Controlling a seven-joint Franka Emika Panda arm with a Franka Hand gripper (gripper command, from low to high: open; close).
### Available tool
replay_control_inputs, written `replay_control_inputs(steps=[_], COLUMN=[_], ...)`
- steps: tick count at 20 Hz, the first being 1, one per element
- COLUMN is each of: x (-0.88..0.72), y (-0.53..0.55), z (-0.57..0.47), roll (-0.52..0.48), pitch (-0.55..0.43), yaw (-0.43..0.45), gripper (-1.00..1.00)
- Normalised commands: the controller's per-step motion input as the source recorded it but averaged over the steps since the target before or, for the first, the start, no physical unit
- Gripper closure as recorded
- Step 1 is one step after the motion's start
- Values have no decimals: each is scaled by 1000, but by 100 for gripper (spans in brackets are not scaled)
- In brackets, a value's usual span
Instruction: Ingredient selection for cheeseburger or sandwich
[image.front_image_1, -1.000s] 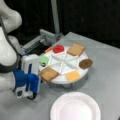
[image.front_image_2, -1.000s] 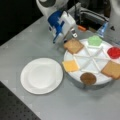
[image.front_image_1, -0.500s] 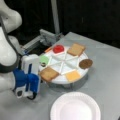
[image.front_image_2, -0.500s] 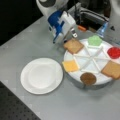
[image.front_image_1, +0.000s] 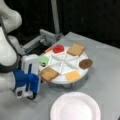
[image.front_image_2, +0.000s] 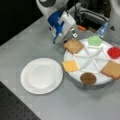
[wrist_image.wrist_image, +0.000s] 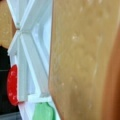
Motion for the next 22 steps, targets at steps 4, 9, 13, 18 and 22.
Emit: replay_control_inputs(steps=[4, 9, 13, 18, 22], x=[193, 197, 197, 200, 215], y=[-221, -217, -191, -157, -155], z=[-90, -88, -83, -104, -73], roll=[182, 158, 149, 148, 147], pitch=[62, 60, 56, 47, 58], yaw=[135, 109, 86, 74, 66], gripper=[-100, 100, 100, 100, 100])
